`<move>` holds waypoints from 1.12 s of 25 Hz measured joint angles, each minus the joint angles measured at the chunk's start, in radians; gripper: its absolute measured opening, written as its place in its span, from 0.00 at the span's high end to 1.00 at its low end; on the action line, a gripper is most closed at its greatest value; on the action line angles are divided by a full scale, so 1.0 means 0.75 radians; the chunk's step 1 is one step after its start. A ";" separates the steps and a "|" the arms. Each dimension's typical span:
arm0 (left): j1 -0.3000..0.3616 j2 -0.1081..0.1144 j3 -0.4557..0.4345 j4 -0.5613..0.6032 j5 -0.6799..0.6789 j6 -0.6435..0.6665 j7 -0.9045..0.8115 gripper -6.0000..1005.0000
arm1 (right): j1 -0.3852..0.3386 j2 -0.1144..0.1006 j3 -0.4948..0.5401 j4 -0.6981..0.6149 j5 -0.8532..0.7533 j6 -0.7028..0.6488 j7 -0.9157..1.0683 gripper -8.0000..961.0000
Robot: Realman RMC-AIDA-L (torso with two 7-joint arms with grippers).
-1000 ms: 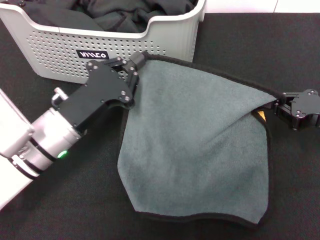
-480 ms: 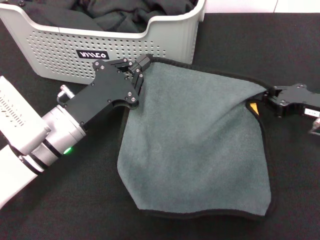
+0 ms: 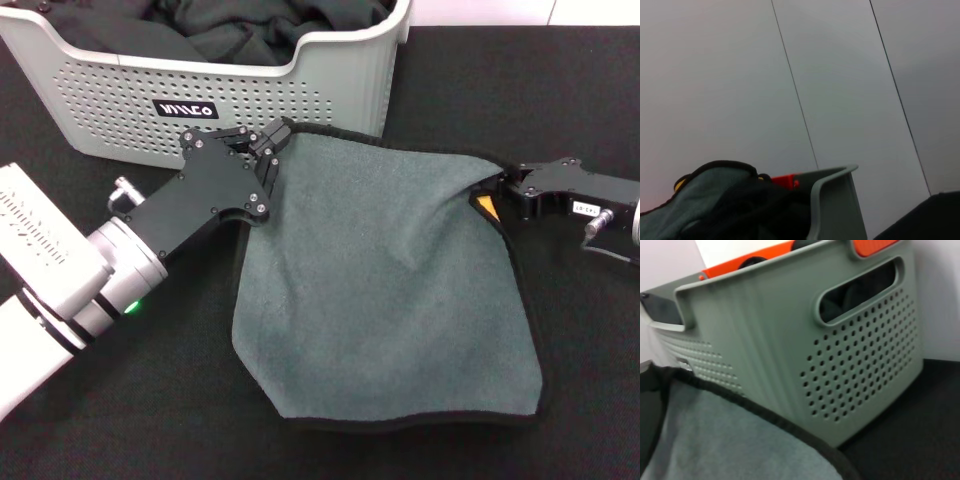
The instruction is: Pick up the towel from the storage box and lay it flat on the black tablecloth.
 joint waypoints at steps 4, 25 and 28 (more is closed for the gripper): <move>0.005 0.000 0.000 -0.002 -0.014 -0.017 0.024 0.97 | 0.014 -0.001 -0.008 0.023 -0.004 -0.033 0.011 0.99; 0.156 0.005 -0.001 0.012 -0.240 0.146 0.017 0.63 | -0.314 -0.022 0.097 -0.404 0.109 0.164 -0.060 0.40; 0.191 0.014 0.006 0.012 -0.234 0.313 -0.055 0.52 | -0.327 -0.029 0.226 -0.397 0.104 0.463 -0.125 0.30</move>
